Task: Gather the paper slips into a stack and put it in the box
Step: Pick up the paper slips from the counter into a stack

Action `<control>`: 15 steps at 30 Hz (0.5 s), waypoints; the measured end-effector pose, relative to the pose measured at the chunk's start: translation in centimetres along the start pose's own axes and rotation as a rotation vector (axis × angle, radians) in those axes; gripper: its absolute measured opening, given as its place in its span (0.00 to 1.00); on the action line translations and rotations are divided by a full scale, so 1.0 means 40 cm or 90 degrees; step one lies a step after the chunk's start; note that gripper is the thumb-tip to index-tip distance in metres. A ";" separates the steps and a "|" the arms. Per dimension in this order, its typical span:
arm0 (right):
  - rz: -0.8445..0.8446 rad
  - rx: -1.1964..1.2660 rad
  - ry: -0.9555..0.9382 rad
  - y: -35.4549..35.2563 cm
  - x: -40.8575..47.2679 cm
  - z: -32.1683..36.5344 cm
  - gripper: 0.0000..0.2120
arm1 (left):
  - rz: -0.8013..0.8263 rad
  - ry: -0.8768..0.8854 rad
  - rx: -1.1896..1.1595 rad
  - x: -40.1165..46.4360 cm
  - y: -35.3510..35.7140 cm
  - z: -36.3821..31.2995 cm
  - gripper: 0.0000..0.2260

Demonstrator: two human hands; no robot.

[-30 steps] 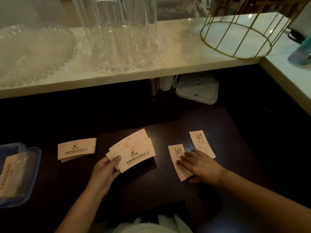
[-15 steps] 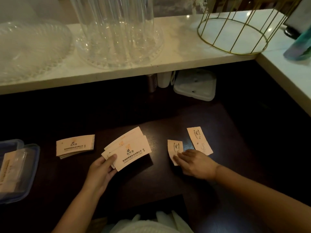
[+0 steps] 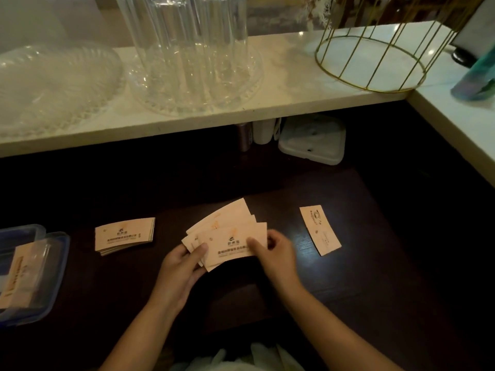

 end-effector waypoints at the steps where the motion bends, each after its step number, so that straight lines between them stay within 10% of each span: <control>1: 0.000 -0.034 -0.009 0.008 0.002 0.000 0.05 | -0.003 0.007 0.009 -0.003 0.001 0.000 0.06; 10: -0.252 -0.431 -0.057 -0.186 0.067 -0.126 0.25 | -0.087 0.017 -0.041 0.010 -0.075 0.010 0.09; 15: -0.002 -0.677 -0.096 -0.294 0.134 -0.267 0.41 | -0.114 -0.006 -0.056 0.018 -0.104 0.019 0.11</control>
Point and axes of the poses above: each hand's wrist, its own x-axis towards the middle knuckle, its own y-axis out of the palm, z = x × y, the point moved 6 cm from there along x, towards the middle knuckle, and after that the axes turned 14 degrees about -x, right-handed, at the moved point
